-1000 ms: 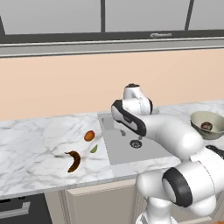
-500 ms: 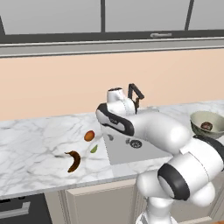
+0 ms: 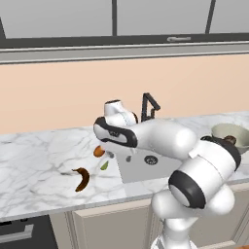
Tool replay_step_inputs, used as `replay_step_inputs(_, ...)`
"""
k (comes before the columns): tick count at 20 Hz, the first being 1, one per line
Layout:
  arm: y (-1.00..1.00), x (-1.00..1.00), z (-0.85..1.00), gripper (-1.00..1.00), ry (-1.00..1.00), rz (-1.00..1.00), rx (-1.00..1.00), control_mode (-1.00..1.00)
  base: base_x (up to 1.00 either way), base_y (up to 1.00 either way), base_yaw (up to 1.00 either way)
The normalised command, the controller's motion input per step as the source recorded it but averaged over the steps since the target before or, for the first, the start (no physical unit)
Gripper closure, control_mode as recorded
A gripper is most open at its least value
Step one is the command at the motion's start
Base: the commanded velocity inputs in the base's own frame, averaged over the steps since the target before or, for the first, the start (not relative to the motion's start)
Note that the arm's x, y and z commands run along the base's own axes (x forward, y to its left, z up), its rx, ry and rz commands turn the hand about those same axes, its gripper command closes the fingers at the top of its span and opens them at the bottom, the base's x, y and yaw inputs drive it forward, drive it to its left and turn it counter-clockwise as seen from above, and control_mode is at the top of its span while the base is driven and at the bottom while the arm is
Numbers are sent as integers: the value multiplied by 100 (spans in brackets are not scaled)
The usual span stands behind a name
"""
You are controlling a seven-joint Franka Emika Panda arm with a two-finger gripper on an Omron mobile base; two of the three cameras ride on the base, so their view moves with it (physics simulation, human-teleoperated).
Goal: There is a mixed pile of frozen fruits and vegetables on the counter. Locate all the frozen vegetables and place the items in a bowl on the counter. Take all the frozen fruits and defrost them in a running sink.
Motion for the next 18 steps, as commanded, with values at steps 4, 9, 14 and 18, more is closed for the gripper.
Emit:
replay_step_inputs(4,37,19,-8,-100,0,-1,0,-100,0,0,0)
replay_step_inputs(9,42,21,-9,-100,0,-2,0,-100,0,0,0)
replay_step_inputs(14,18,22,-7,-100,-1,0,1,-100,0,0,0)
replay_step_inputs(18,0,19,-20,-100,-8,0,1,-100,0,0,0)
